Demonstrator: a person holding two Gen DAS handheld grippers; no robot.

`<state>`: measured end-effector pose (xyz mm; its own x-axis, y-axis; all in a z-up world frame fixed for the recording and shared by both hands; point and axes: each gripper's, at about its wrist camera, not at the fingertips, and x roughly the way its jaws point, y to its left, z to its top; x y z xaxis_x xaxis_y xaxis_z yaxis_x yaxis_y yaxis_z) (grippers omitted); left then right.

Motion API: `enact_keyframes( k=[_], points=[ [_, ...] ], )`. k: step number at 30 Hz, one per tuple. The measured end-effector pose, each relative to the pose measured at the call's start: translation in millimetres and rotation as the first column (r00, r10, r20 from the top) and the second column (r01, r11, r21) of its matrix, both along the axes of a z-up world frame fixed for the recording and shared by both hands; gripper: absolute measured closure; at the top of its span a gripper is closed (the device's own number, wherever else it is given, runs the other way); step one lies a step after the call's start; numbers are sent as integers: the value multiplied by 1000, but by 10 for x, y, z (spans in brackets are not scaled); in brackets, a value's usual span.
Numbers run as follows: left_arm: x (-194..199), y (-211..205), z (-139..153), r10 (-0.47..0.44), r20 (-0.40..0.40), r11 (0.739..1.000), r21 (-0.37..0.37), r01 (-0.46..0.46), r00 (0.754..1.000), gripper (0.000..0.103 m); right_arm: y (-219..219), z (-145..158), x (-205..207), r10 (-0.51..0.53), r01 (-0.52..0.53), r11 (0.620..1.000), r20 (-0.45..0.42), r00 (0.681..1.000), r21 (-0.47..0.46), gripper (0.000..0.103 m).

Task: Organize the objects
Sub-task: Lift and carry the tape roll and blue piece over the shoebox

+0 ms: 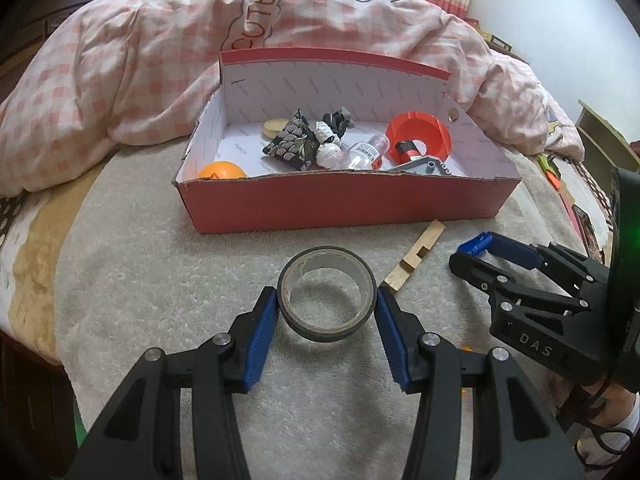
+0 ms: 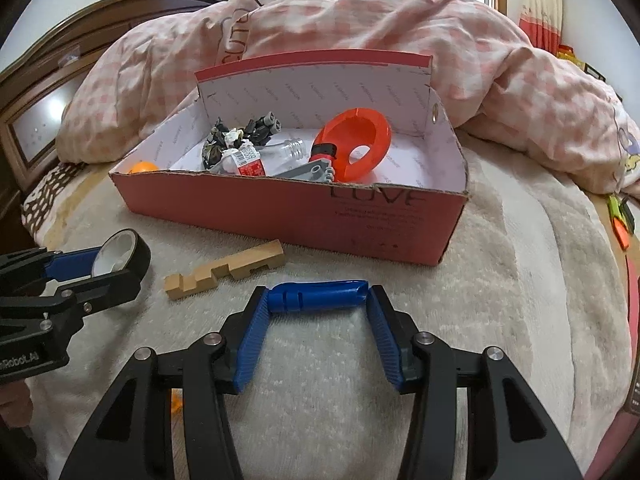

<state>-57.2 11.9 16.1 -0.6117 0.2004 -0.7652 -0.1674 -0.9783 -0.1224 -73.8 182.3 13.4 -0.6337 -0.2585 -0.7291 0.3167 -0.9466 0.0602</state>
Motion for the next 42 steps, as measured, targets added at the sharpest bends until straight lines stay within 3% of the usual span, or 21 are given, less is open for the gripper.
enact_keyframes(
  k=[12, 29, 42],
  points=[
    [38, 9, 71, -23, -36, 1000, 8, 24, 999, 54, 85, 99, 255, 14, -12, 997, 27, 1000, -82, 52],
    [-10, -44, 260, -19, -92, 1000, 17, 20, 996, 54, 60, 414, 370, 32, -36, 994, -46, 998, -103, 52],
    [-423, -74, 444, 19, -147, 1000, -3, -20, 989, 54, 39, 552, 243, 32, -40, 995, -94, 995, -91, 52]
  ],
)
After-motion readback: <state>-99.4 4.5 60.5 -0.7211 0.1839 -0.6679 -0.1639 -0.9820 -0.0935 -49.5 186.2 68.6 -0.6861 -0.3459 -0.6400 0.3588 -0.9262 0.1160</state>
